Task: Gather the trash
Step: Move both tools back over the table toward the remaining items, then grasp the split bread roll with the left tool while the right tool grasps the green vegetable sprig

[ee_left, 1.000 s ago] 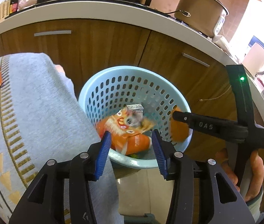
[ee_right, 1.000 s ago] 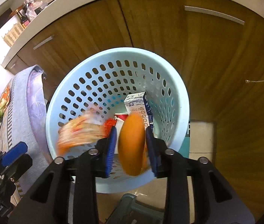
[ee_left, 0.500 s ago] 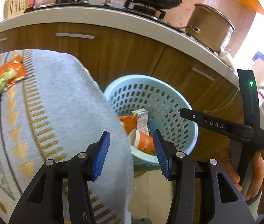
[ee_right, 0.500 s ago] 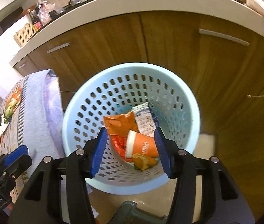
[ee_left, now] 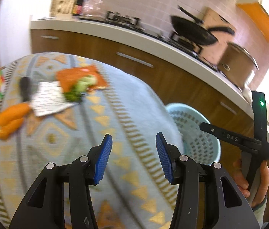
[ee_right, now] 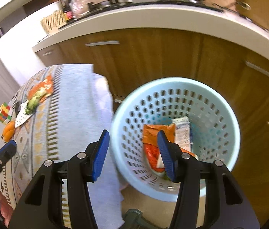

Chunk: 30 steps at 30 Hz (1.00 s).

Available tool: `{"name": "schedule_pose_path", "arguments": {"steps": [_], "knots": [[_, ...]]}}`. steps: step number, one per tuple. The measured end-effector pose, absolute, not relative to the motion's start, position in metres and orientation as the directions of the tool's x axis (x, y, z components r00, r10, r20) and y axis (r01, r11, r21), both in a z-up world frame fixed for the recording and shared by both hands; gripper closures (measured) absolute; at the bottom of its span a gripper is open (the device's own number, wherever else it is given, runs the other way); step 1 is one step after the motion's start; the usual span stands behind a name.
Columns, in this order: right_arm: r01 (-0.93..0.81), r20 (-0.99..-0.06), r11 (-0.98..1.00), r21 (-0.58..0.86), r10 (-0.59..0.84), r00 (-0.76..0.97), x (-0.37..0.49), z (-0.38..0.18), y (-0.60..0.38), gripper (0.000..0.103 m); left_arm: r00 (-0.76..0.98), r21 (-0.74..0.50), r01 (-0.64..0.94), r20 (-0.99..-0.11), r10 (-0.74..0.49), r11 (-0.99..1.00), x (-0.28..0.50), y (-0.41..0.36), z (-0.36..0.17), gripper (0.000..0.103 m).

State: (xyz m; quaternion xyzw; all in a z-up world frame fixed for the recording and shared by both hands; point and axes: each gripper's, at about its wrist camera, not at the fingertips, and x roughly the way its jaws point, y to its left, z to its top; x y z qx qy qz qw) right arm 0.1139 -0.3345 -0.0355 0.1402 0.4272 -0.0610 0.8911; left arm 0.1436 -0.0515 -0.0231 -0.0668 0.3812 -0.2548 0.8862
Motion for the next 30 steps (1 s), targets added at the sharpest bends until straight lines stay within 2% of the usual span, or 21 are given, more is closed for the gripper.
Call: {"name": "schedule_pose_path", "arguments": {"steps": [5,6,10,12,13,18,27,30], "knots": [[0.156,-0.764,0.973,0.170,0.029,0.645,0.129,-0.021,-0.297,0.054,0.642,-0.301,0.305,-0.636,-0.429,0.904,0.153,0.001,-0.021,0.056],[0.138,-0.761,0.977,0.164,0.036,0.648,0.134,-0.019,-0.287,0.054,0.652,-0.292,0.282,-0.640,-0.406,0.914,0.156,0.012,-0.022,0.051],[0.088,-0.758,0.984,0.154,0.060,0.650,0.146,-0.013,-0.260,0.054,0.685,-0.235,0.207,-0.658,-0.313,0.950,0.166,0.052,-0.022,0.043],[0.056,-0.756,0.988,0.146,0.074,0.651,0.155,-0.009,-0.243,0.054,0.688,-0.202,0.195,-0.669,-0.280,0.960,0.172,0.067,-0.023,0.034],[0.044,-0.756,0.989,0.141,0.079,0.650,0.159,-0.009,-0.235,0.054,0.687,-0.178,0.192,-0.677,-0.262,0.965,0.174,0.072,-0.024,0.033],[-0.032,-0.752,0.993,0.117,0.110,0.650,0.178,-0.002,-0.193,0.054,0.659,-0.089,0.220,-0.721,-0.215,0.971,0.191,0.090,-0.036,0.031],[-0.141,-0.743,0.986,0.092,0.163,0.649,0.215,0.004,-0.129,0.054,0.631,-0.038,0.266,-0.748,-0.204,0.963,0.225,0.086,-0.053,0.029],[-0.145,-0.742,0.984,0.098,0.170,0.648,0.228,0.000,-0.119,0.054,0.623,-0.058,0.269,-0.751,-0.220,0.961,0.232,0.081,-0.058,0.036]]}}
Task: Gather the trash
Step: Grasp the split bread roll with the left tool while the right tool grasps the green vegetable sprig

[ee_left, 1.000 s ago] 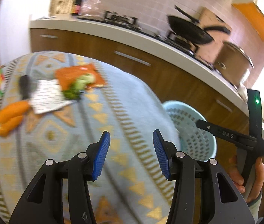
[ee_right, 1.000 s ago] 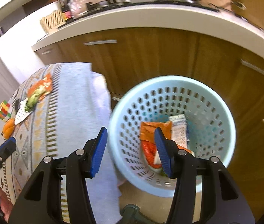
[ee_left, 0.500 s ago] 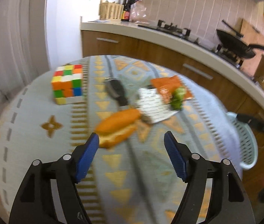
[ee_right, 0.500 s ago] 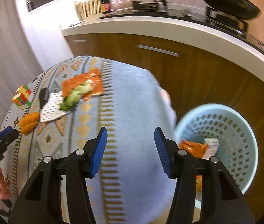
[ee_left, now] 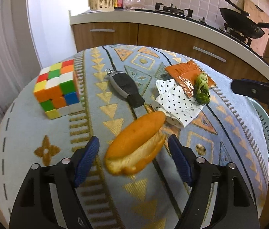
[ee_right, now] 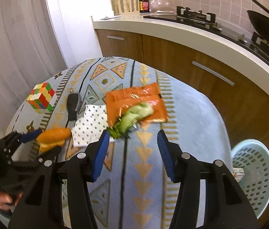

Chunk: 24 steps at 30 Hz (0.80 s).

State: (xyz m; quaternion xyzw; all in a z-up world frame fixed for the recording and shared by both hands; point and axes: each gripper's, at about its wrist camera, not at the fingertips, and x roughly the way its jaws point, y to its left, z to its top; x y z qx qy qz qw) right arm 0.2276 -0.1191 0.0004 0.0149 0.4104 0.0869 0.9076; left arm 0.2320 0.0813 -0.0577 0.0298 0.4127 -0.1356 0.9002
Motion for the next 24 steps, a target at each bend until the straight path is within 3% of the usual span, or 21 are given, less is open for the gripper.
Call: {"name": "schedule_pose_path", "arguments": {"steps": [12,18,20,24], "knots": [[-0.107,-0.742,0.985,0.136,0.173,0.647,0.270,-0.049,-0.106,0.054,0.651,-0.116,0.239,-0.717,-0.248,0.964,0.230,0.082,-0.059,0.069],[-0.103,-0.749,0.986,0.129,0.165,0.642,0.276,-0.052,-0.104,0.055,0.665,-0.154,0.238,-0.694,-0.276,0.959,0.227,0.087,-0.057,0.080],[-0.107,-0.747,0.986,0.128,0.167,0.643,0.275,-0.052,-0.104,0.077,0.671,-0.160,0.243,-0.685,-0.285,0.957,0.225,0.087,-0.056,0.081],[-0.130,-0.730,0.985,0.111,0.169,0.663,0.267,-0.049,-0.101,0.083,0.671,-0.172,0.241,-0.681,-0.292,0.955,0.224,0.089,-0.055,0.082]]}}
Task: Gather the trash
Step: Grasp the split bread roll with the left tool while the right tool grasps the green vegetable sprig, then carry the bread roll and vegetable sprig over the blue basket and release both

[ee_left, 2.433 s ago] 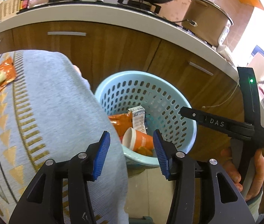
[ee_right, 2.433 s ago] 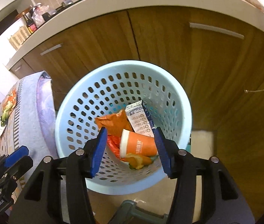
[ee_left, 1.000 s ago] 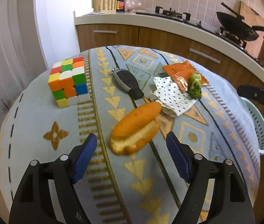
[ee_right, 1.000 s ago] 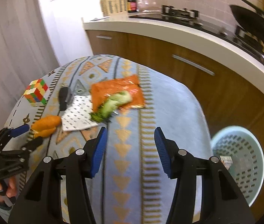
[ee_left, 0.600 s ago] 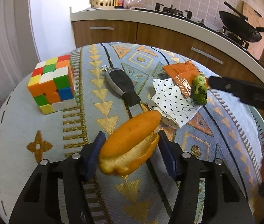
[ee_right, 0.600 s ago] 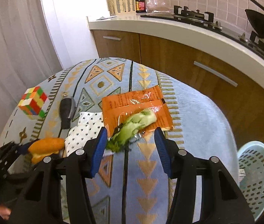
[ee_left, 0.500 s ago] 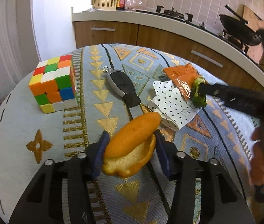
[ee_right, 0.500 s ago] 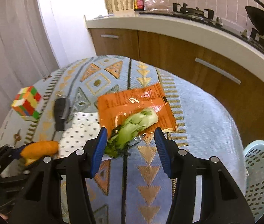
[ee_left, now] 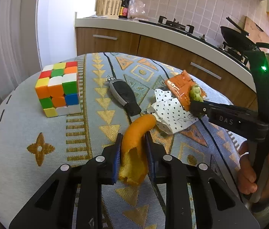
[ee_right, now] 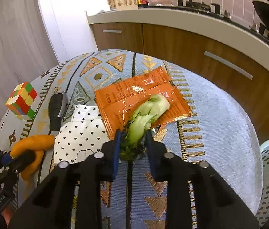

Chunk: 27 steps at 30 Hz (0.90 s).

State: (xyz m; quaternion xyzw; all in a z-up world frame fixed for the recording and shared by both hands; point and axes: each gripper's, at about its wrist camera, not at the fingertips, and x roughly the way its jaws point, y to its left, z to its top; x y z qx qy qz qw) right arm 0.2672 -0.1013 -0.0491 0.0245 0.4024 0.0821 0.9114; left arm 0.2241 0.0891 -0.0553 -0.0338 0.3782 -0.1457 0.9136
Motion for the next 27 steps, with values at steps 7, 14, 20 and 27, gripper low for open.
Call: {"name": "schedule_pose_path", "arguments": {"steps": [7,14,20,27], "knots": [[-0.205,-0.677,0.970,0.134,0.241,0.695,0.237,-0.033,-0.102,0.088,0.667,-0.271,0.218,-0.660,-0.346,0.938,0.206,0.104,-0.053,0.083],[-0.254,-0.623,0.957,0.141,0.285,0.728,0.195,-0.011,-0.105,0.091,0.691,-0.309,0.211,-0.624,-0.365,0.928,0.171,0.106,-0.035,0.083],[-0.278,-0.580,0.954,0.116,0.292,0.760,0.164,0.010,-0.110,0.100,0.716,-0.313,0.229,-0.588,-0.377,0.922,0.152,0.098,-0.018,0.083],[-0.226,-0.671,0.961,0.159,0.273,0.690,0.158,-0.010,-0.137,0.098,0.719,-0.298,0.246,-0.582,-0.380,0.922,0.136,0.091,-0.013,0.083]]}}
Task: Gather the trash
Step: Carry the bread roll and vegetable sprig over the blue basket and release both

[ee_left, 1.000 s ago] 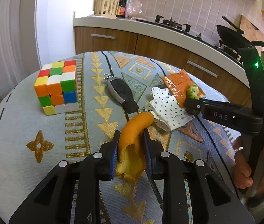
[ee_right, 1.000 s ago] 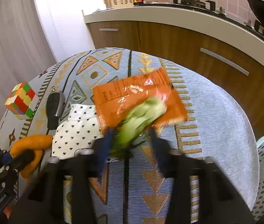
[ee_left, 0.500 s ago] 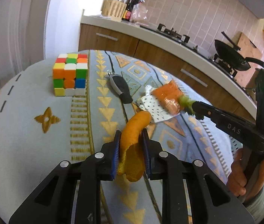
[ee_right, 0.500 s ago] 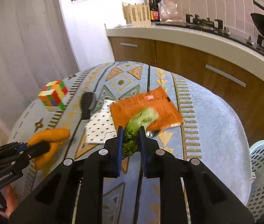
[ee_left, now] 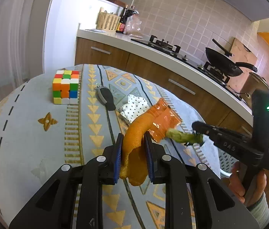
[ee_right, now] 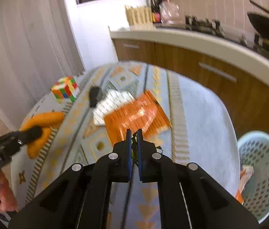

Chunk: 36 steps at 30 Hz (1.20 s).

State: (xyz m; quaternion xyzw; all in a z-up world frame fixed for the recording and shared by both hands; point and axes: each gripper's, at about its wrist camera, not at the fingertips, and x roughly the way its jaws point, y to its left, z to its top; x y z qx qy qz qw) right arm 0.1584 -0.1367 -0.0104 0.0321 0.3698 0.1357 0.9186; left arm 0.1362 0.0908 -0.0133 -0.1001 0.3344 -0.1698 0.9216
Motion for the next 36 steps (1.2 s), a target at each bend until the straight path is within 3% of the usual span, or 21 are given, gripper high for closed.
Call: {"name": "schedule_pose_path", "arguments": {"steps": [3,4,5,7,15,16,17,20,28,36], "knots": [[-0.211,-0.695,0.965,0.156,0.258,0.671,0.156,-0.020,-0.143,0.092,0.716,-0.301,0.247,-0.584,-0.383,0.921,0.131,0.090,-0.015,0.083],[-0.214,-0.700,0.964,0.156,0.261,0.665,0.155,-0.021,-0.143,0.082,0.714,-0.301,0.249,-0.585,-0.384,0.921,0.130,0.089,-0.015,0.083],[-0.220,-0.708,0.963,0.154,0.262,0.656,0.156,-0.023,-0.141,0.065,0.713,-0.300,0.251,-0.586,-0.385,0.920,0.129,0.089,-0.016,0.083],[-0.225,-0.713,0.964,0.142,0.257,0.652,0.155,-0.026,-0.136,0.050,0.712,-0.297,0.253,-0.587,-0.385,0.921,0.126,0.088,-0.016,0.083],[-0.218,-0.772,0.975,0.035,0.165,0.614,0.175,-0.054,-0.116,0.050,0.718,-0.291,0.254,-0.582,-0.381,0.922,0.120,0.089,-0.010,0.083],[-0.214,-0.776,0.976,0.024,0.153,0.612,0.175,-0.056,-0.116,0.055,0.719,-0.288,0.255,-0.582,-0.380,0.923,0.119,0.088,-0.009,0.083],[-0.216,-0.776,0.976,0.014,0.146,0.614,0.174,-0.057,-0.115,0.066,0.719,-0.287,0.257,-0.581,-0.381,0.923,0.119,0.088,-0.009,0.083],[-0.228,-0.771,0.973,-0.040,0.115,0.627,0.167,-0.058,-0.114,0.081,0.716,-0.289,0.265,-0.581,-0.388,0.920,0.121,0.083,-0.006,0.083],[-0.213,-0.700,0.977,0.027,0.171,0.693,0.140,-0.018,-0.143,0.084,0.741,-0.284,0.305,-0.529,-0.414,0.909,0.119,0.061,0.016,0.083],[-0.121,-0.600,0.991,0.051,0.127,0.790,0.116,0.034,-0.197,0.084,0.712,-0.277,0.386,-0.517,-0.475,0.880,0.127,0.018,0.033,0.083]]}}
